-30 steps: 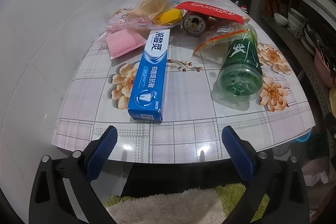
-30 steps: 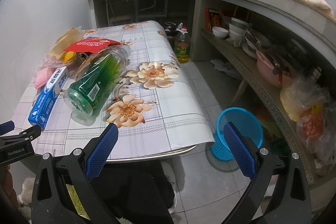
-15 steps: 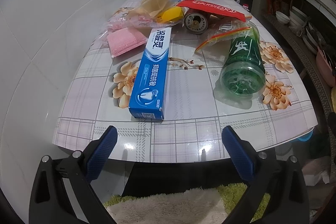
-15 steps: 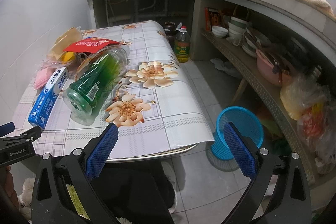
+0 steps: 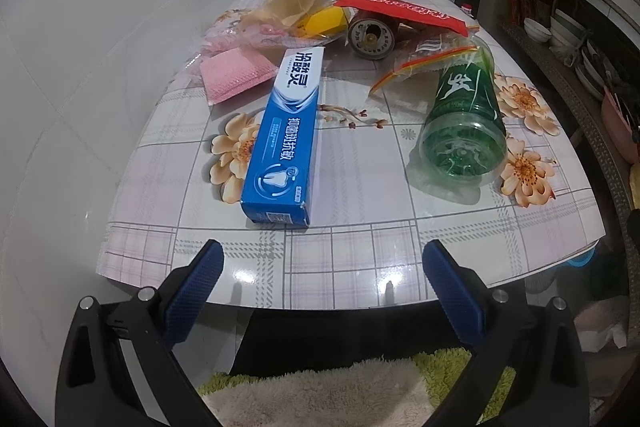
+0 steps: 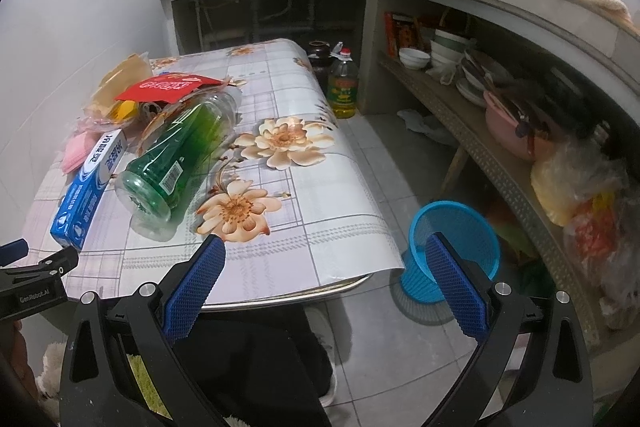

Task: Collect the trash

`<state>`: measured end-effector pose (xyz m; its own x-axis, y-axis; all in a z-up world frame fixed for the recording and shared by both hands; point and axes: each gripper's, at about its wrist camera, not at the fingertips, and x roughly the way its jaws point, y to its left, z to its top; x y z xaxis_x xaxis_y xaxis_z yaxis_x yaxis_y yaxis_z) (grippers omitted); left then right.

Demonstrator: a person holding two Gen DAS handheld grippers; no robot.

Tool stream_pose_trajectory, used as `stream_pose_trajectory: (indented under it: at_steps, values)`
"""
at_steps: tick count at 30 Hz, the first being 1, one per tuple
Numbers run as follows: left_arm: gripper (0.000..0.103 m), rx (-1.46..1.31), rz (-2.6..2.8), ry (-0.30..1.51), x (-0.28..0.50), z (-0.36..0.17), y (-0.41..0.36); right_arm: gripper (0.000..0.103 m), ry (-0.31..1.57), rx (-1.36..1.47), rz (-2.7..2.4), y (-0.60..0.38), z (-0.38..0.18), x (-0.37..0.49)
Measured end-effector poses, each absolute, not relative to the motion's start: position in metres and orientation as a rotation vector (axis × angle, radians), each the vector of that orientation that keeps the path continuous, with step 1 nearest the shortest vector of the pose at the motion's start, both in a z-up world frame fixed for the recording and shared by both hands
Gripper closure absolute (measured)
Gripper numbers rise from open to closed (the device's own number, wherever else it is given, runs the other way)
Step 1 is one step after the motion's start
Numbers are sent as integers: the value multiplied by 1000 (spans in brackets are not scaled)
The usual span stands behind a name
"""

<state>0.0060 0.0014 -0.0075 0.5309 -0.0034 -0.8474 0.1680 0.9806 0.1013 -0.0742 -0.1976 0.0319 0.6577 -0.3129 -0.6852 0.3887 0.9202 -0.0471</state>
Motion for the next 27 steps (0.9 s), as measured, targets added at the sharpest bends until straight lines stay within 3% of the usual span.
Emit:
stream_pose_trajectory:
  at_steps: [20,27]
  values:
    - [6,79,-15,914,89,11,76,7,646,104,-324,-181,68,17]
    - [6,-34,-183,783,117,27,98,7,601,36,-247,-160,74,45]
